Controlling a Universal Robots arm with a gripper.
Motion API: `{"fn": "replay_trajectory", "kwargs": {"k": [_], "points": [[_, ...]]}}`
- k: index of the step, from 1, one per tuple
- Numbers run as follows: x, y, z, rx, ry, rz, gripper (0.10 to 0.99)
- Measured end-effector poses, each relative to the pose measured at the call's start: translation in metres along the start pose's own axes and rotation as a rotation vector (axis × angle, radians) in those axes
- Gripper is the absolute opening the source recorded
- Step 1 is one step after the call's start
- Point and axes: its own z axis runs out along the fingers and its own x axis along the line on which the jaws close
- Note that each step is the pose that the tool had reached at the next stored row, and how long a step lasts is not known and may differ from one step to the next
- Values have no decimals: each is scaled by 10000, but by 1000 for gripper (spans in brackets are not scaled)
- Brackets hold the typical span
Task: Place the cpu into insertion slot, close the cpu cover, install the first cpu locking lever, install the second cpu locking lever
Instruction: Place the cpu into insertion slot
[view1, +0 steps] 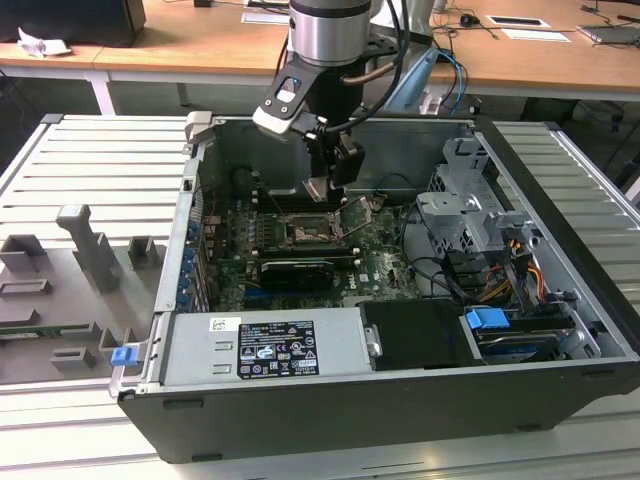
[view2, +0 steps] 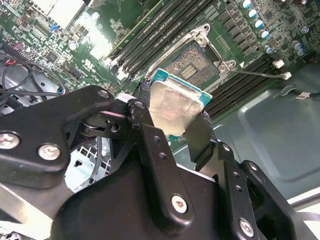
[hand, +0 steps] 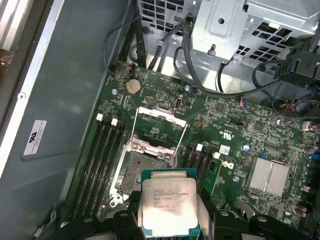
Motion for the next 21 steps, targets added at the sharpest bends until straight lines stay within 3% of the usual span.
{"fn": "replay_trajectory", "kwargs": {"k": [21], "points": [[-1,-7,88,-1,-9,123,529]]}}
